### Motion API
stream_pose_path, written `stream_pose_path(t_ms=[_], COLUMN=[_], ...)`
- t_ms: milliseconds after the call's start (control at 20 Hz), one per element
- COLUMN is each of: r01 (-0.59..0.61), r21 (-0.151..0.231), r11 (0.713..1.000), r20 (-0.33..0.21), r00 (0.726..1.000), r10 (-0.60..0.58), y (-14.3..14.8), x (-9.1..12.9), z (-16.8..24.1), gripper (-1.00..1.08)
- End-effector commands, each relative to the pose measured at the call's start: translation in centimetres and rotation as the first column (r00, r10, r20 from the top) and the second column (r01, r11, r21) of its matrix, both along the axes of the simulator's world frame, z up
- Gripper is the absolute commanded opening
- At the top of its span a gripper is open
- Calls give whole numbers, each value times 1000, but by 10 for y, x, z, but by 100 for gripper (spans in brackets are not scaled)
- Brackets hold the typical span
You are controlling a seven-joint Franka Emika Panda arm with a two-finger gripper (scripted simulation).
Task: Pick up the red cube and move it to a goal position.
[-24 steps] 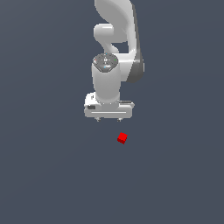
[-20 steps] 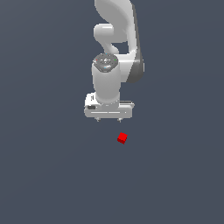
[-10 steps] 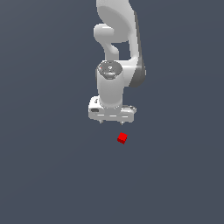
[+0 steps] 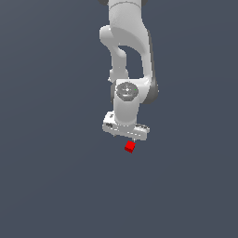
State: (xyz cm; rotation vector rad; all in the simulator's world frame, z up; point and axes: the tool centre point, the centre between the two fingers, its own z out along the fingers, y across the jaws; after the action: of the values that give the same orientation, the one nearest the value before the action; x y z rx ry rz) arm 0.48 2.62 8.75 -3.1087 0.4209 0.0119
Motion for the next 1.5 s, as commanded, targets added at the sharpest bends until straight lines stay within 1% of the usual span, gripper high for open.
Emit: stream_pose_path(t_ms=[0, 250, 500, 950, 1000, 1450], r01=[51, 132, 187, 213, 213, 213], r21=[-2, -4, -6, -6, -6, -6], r11=[999, 991, 982, 977, 977, 977], r20=[2, 5, 6, 7, 7, 7], r00=[999, 991, 982, 977, 977, 977], r10=[-51, -132, -187, -213, -213, -213], y=[8, 20, 28, 31, 31, 31], x=[3, 9, 14, 18, 18, 18], z=[-16, -42, -60, -68, -68, -68], gripper=[100, 100, 100, 100, -100, -100])
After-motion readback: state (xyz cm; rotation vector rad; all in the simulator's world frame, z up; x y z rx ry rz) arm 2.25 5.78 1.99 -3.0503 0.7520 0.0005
